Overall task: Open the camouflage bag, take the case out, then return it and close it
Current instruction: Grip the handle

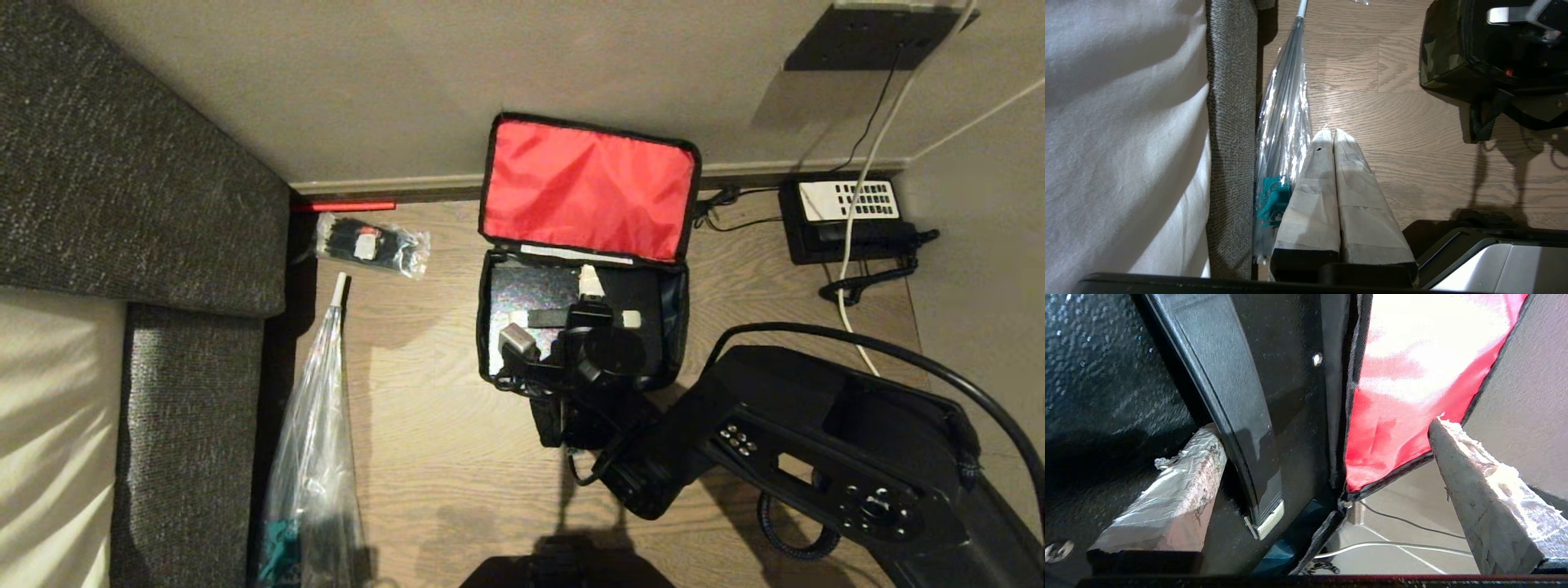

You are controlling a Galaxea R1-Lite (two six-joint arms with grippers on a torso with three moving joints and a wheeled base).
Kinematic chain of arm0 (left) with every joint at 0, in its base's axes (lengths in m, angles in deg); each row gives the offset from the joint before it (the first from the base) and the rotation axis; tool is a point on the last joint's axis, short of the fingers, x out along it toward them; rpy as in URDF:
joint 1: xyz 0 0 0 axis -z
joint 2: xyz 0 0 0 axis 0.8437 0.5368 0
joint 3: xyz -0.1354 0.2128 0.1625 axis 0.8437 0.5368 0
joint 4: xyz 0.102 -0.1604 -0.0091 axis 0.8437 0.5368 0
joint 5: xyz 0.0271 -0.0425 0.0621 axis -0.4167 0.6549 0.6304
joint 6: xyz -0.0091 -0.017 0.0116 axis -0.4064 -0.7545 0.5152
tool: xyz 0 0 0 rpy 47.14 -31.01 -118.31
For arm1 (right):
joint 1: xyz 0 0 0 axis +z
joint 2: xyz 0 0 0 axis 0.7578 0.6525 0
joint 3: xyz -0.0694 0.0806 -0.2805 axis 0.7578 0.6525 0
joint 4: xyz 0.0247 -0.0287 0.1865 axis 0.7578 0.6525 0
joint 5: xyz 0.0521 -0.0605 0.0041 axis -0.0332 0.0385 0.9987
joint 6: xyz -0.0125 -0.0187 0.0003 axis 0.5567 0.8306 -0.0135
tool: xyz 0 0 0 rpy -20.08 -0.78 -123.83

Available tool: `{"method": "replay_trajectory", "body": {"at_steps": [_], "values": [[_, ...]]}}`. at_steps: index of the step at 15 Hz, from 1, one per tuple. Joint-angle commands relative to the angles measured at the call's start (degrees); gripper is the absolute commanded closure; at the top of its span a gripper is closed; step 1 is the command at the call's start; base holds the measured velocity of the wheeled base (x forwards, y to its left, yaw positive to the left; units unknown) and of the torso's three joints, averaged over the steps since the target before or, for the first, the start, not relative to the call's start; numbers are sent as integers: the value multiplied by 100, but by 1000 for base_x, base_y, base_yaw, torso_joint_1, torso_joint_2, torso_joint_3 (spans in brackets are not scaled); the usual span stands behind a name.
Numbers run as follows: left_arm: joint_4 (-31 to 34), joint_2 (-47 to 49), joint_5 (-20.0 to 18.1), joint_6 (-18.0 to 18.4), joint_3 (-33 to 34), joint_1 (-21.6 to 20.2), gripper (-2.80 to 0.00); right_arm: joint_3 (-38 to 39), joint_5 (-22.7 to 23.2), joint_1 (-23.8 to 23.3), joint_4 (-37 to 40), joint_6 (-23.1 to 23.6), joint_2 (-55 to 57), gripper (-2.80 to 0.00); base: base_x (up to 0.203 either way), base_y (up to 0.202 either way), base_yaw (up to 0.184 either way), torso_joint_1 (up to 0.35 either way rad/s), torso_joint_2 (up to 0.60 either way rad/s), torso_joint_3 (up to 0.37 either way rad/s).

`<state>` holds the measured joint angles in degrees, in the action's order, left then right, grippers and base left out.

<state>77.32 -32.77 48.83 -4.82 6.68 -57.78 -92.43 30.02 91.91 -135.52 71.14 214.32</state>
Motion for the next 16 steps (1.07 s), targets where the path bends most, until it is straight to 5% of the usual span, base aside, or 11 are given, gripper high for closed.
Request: {"method": "replay_trajectory", "body": {"at_steps": [1,7,13,16], "values": [[-2,-2,2,-2,18,-2,0,-371,21,7,-24,173,228,-280,0,0,0,0,0,0],[-2,-2,2,-2,18,-2,0,-909,84,7,-43,208,513,-280,0,0,0,0,0,0],[-2,-2,2,-2,18,-2,0,-336,132,-17,-269,275,504,-280,0,0,0,0,0,0],[-2,-2,2,-2,18,-2,0,-563,123,-32,-394,695,568,-280,0,0,0,0,0,0]]}}
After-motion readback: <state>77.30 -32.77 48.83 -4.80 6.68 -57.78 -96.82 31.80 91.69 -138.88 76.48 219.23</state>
